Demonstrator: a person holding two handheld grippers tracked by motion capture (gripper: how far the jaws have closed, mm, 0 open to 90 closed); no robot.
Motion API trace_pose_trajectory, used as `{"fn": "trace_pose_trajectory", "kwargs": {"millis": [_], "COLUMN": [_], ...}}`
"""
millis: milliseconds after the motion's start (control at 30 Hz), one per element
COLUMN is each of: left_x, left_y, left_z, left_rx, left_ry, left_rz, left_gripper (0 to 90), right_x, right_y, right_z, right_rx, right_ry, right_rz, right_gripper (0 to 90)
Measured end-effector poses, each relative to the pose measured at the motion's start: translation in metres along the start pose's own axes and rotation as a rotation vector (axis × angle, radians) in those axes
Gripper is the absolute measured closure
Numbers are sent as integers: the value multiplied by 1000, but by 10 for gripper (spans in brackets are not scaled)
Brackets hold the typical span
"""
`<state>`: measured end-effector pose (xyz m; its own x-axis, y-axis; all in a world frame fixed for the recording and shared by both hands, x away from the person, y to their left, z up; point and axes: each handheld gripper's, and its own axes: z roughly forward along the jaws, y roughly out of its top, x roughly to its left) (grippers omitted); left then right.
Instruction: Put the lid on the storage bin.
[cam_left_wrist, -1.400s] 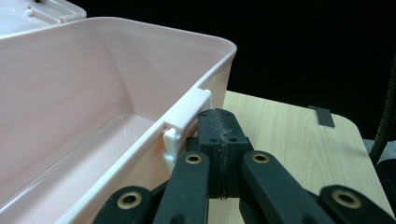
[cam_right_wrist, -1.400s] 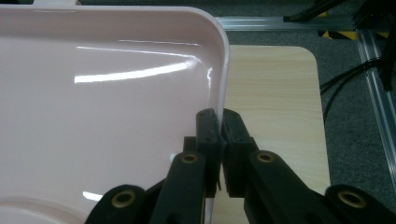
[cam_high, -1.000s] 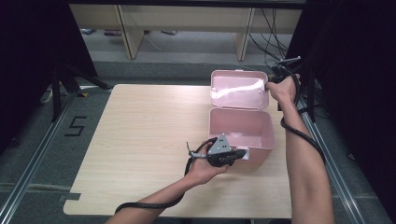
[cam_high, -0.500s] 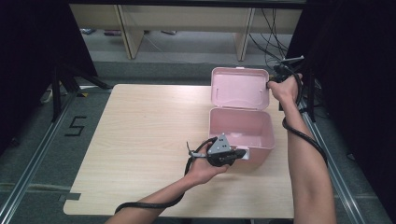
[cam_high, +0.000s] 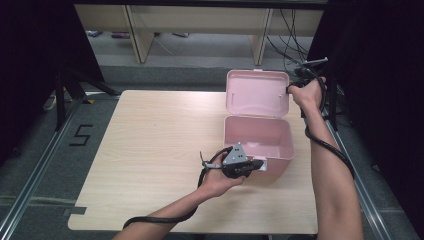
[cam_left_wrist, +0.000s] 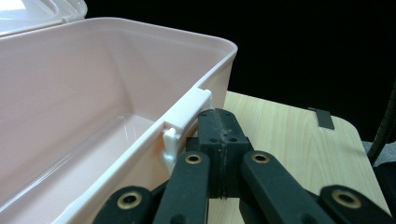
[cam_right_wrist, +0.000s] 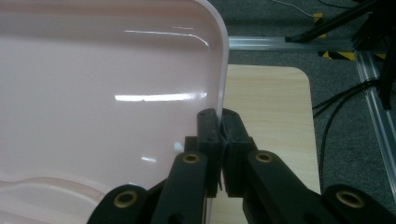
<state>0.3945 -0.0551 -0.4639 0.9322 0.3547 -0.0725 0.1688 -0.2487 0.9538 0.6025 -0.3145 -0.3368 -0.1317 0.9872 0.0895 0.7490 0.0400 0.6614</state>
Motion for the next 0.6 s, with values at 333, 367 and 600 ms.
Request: {"fn": "trace_pose_trajectory", "kwargs": {"millis": [333,367,600], "left_x": [0,0,0], "left_y": [0,0,1], "left_z": [0,0,0], "left_rx": [2,2,3], "left_ry": [1,1,2], "left_rz": [-1,-1,-1], "left_gripper": [898,898,898], "right_x": [1,1,2], "right_y": [-1,-1,-3], "right_z": [-7,-7,-13], "right_rx": [-14,-17,-33], "right_ry": [5,2,6], "right_rz": [0,4,2], "right_gripper": [891,891,892]}}
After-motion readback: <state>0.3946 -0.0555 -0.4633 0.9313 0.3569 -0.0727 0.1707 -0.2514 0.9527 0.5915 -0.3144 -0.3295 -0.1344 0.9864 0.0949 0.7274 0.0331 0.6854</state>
